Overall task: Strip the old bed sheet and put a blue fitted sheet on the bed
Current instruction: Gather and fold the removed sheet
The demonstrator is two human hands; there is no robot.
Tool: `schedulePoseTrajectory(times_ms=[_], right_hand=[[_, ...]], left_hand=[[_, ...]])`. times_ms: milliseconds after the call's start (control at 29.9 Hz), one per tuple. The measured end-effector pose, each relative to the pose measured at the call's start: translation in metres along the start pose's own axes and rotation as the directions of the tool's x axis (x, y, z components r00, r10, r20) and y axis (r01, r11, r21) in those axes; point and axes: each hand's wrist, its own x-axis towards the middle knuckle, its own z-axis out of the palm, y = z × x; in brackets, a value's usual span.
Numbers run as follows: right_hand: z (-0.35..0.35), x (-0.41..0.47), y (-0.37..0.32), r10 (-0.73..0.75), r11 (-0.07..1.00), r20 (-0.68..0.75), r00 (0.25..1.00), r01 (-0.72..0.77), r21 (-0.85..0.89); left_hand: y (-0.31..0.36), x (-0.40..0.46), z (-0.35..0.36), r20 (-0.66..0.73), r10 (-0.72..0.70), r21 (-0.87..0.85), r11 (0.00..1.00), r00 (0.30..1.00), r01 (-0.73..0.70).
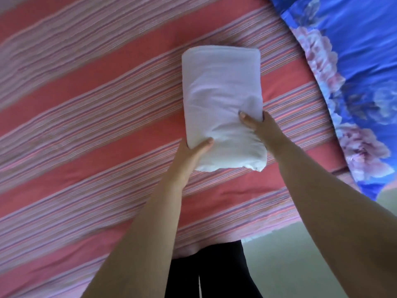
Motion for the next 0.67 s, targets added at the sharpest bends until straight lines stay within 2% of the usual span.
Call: schedulePoseTrajectory(times_ms=[67, 134, 267, 401, 468, 568, 668], right_hand=[[0.023, -0.025, 0.026, 0.072, 0.980, 0.168, 0.983, -0.101, 0.174], [0.042, -0.049, 0.046, 0.184, 0.925, 0.294, 0.938, -0.266, 0.271], [0.073, -0.098, 0.065, 0.357, 0.810, 0.387, 0.850, -0.488, 0.326], [0.104, -0.142, 0.079, 0.401, 0.792, 0.389, 0.829, -0.528, 0.308], [0.125, -0.168, 0.084, 0.402, 0.794, 0.399, 0.824, -0.531, 0.296], [0.160, -0.212, 0.092, 0.396, 0.825, 0.377, 0.837, -0.505, 0.254], [0.201, -0.262, 0.116, 0.430, 0.862, 0.366, 0.825, -0.496, 0.106]], left_hand=[[-0.013, -0.030, -0.033, 0.047, -0.055, -0.083, 0.995, 0.997, 0.059], [-0.021, -0.053, -0.057, 0.036, -0.144, -0.142, 0.979, 0.989, 0.148], [-0.031, -0.082, -0.094, 0.080, -0.321, -0.135, 0.935, 0.944, 0.329], [-0.047, -0.116, -0.139, 0.131, -0.392, -0.179, 0.894, 0.911, 0.411], [-0.056, -0.140, -0.160, 0.134, -0.364, -0.211, 0.898, 0.922, 0.385], [-0.079, -0.189, -0.189, 0.038, -0.317, -0.253, 0.915, 0.948, 0.316], [-0.127, -0.256, -0.226, -0.013, -0.276, -0.370, 0.894, 0.961, 0.252]])
